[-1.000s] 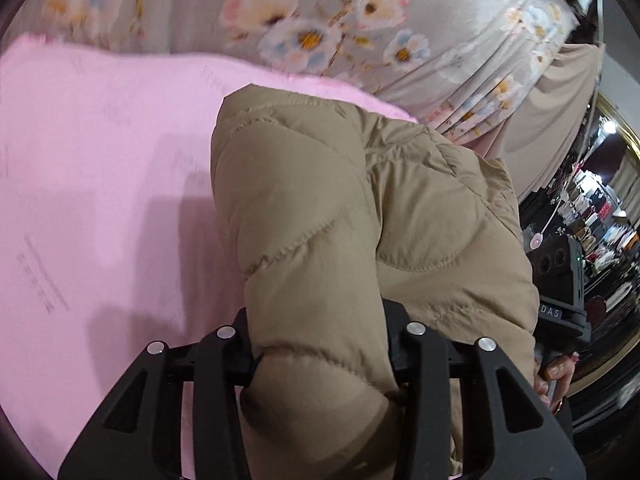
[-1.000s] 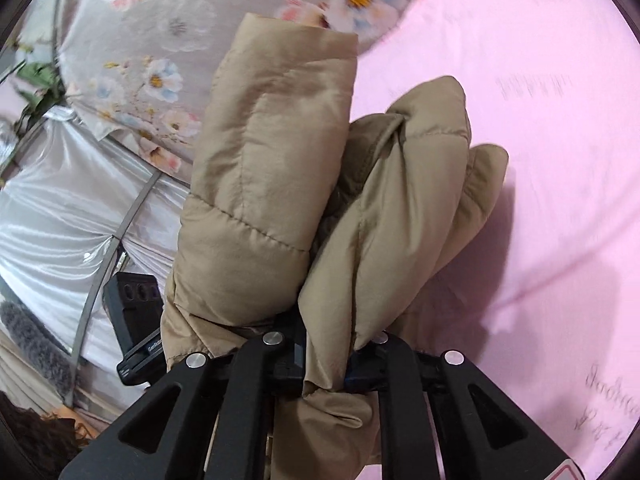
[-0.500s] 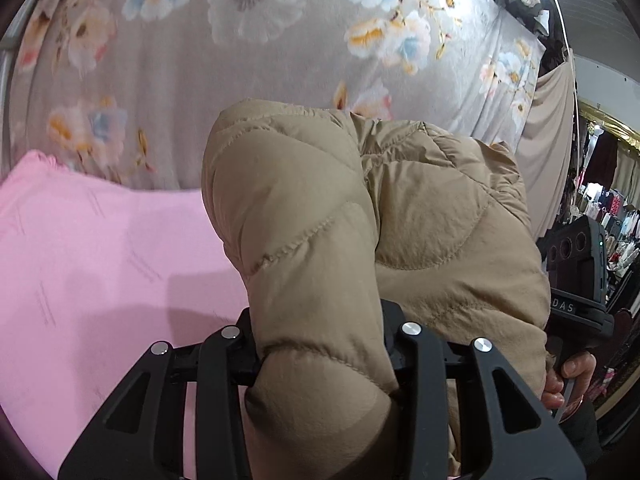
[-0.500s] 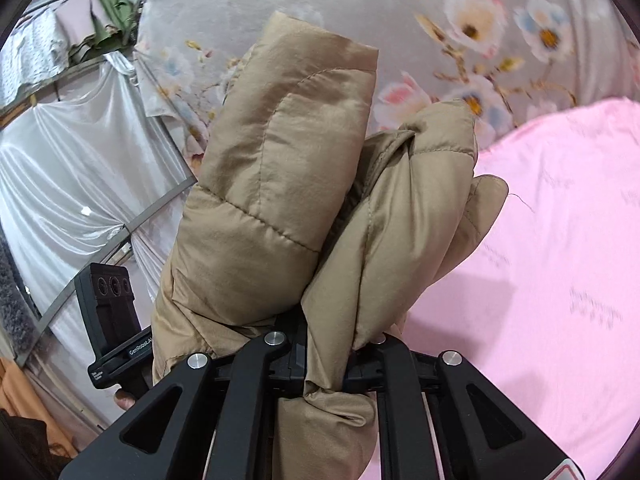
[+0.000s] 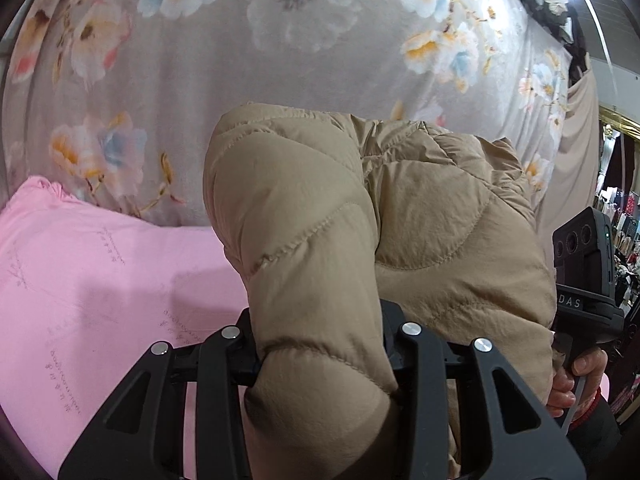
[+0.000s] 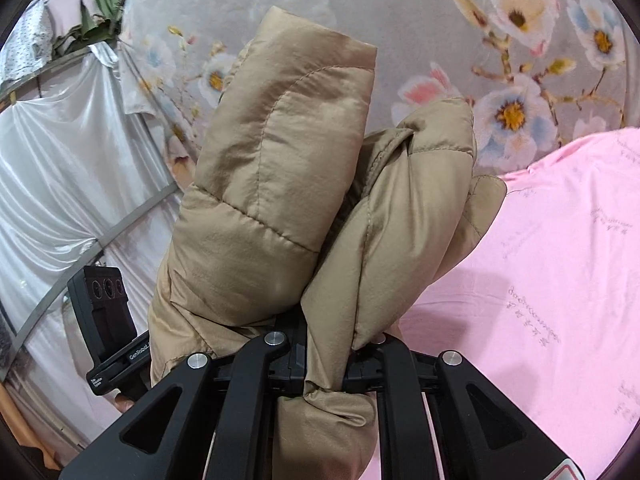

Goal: Fold large clothes

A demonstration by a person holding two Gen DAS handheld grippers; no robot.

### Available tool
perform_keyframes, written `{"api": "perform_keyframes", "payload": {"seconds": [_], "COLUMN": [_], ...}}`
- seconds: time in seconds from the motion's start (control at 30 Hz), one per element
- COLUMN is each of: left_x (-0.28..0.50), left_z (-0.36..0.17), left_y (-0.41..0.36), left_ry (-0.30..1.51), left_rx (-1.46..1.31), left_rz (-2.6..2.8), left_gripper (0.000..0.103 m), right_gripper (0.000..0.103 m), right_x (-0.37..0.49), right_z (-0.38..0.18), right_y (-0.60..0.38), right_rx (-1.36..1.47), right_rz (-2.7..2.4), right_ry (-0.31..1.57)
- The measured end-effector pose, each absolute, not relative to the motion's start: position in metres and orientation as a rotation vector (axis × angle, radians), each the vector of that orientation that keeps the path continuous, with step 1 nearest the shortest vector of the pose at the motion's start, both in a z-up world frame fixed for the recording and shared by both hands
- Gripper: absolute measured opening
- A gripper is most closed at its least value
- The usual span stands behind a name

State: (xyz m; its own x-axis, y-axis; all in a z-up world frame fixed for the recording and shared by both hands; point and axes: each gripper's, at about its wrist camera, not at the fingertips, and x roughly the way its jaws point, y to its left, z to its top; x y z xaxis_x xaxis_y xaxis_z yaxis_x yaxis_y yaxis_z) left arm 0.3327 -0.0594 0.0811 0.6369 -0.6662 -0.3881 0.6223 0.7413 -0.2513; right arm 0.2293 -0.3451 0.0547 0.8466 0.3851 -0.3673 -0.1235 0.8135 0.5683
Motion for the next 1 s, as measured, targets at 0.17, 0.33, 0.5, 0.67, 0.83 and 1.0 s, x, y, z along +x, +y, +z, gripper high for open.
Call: {"api": "perform_keyframes", "payload": {"seconds": [0.17,0.33,0.5,0.67,0.83,1.0], "left_x": [0.391,0.424,0.434,0.411,0.377,0.361], "left_z": [0.014,-0.040,-0.054,-0.028,0.043,0.070], "left_y": [-0.064,-0.051,-0.023,-0.003,-0.015,-0.052], "left_ry": [0.615,0.689,0.753,0.732,0.580,0.544], "left_rx": [-0.105,-0.144,-0.226,-0.133,-0.007,-0.020], "left_rz": [-0.690,-0.640,-0.634,-0.526,-0.313,-0.372], "left_gripper": [0.037,0.044,0.059,0.062,0.061,0.061], "right_gripper": [0.011,0.018,0.043,0.044,0.022,0.017], "right_x": [0.284,0.312,0.296,0.245,0.239,0.282], "right_z": [-0.013,-0.075,-0.093,-0.040,0.046,0.097], "right_y": [-0.343,-0.350,-0.380,-0.398,-0.355,-0.289], "right_rx": [0.592,0.663,0.805,0.754,0.485,0.230], "right_rz": [0.234,0.203,0.126,0.039,-0.009,-0.024], "right_ry": [0.615,0.681,0.677,0.567,0.478,0.436]}}
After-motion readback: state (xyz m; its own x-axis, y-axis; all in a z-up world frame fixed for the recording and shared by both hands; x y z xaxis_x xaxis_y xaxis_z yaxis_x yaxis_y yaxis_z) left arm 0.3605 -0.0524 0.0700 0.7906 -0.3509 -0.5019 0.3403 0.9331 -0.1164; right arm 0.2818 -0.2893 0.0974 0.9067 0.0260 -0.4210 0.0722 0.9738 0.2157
